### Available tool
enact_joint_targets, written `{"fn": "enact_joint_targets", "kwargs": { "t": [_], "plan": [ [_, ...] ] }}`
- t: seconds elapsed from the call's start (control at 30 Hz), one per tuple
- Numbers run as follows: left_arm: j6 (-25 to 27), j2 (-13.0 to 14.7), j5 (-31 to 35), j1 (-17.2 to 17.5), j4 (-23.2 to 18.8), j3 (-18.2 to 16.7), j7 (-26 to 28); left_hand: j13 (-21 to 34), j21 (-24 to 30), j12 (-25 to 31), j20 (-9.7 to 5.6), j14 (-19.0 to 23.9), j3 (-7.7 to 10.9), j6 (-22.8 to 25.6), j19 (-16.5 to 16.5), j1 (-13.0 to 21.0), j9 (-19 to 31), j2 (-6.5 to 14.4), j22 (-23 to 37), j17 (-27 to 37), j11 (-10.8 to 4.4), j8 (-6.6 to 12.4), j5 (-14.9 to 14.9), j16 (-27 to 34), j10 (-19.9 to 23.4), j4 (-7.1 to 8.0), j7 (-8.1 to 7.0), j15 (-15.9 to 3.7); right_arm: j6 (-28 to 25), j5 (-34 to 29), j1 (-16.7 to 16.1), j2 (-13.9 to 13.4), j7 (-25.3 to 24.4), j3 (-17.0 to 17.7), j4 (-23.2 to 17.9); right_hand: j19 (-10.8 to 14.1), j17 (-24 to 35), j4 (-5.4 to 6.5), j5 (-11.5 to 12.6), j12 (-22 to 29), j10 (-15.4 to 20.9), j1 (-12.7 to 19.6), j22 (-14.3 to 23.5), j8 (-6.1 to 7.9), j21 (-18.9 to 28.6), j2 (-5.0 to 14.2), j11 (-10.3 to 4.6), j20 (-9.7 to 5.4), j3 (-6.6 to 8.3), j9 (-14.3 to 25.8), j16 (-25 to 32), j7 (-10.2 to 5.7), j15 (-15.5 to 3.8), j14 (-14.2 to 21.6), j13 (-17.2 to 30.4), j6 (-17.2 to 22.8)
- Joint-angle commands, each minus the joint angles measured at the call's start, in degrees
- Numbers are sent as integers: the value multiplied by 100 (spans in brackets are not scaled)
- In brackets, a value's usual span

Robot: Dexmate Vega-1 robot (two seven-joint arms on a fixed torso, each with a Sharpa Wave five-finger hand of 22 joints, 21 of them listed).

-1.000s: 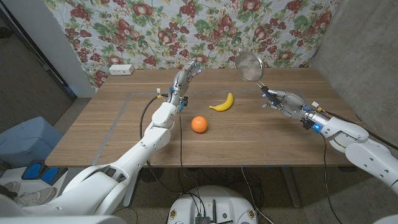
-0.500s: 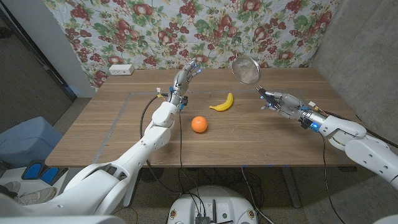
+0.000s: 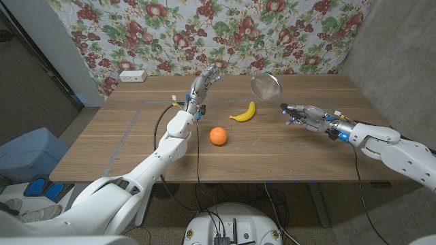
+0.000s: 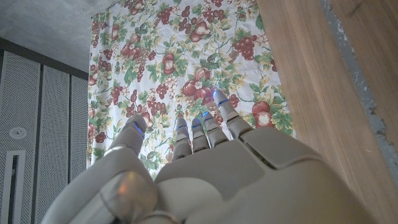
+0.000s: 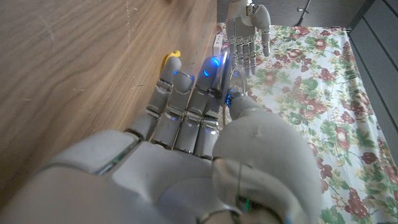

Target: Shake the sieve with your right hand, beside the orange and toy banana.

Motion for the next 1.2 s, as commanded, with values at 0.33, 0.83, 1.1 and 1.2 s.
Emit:
{"fn": "enact_joint_targets", "kwargs": {
  "t": [0.33,0.83,1.1,1.2],
  "plan": [
    [33,-19,-25,-28,51,11,-26,9,-34,35,-15,-39,50,25,36,-50,-1,4,5,-1,12,40,15,45,4,-7,42,5,-995,73,155,-520,-532,-141,-259,-52,12,-53,34,9,97,210,-17,-44,110,177,-191,-240,30,3,45,105,-524,11,1,82],
    [33,4,-25,33,-28,2,6,9,-50,35,-11,-45,76,21,37,-70,-1,2,6,-1,16,38,15,42,3,-16,43,14,-757,73,123,-460,-414,-102,-237,-77,11,-60,24,18,93,214,-28,-68,170,178,-197,-233,46,16,57,119,-522,16,7,68],
    [74,25,-41,58,-75,-9,20,9,-58,37,-13,-48,90,26,41,-81,-1,0,6,-2,24,40,15,41,7,-22,47,10,-276,111,-52,-201,-276,28,-119,-92,11,-49,20,14,79,196,-34,-74,208,175,-197,-243,47,28,60,111,-521,9,2,77],
    [74,33,-42,60,-85,-9,12,9,-62,37,-12,-49,96,23,42,-87,-1,-1,6,-2,21,39,15,40,7,-24,47,12,-59,113,-108,-88,-166,70,-60,-97,11,-47,20,15,80,191,-36,-79,224,174,-202,-246,50,28,61,100,-522,6,-1,85]
  ]
}}
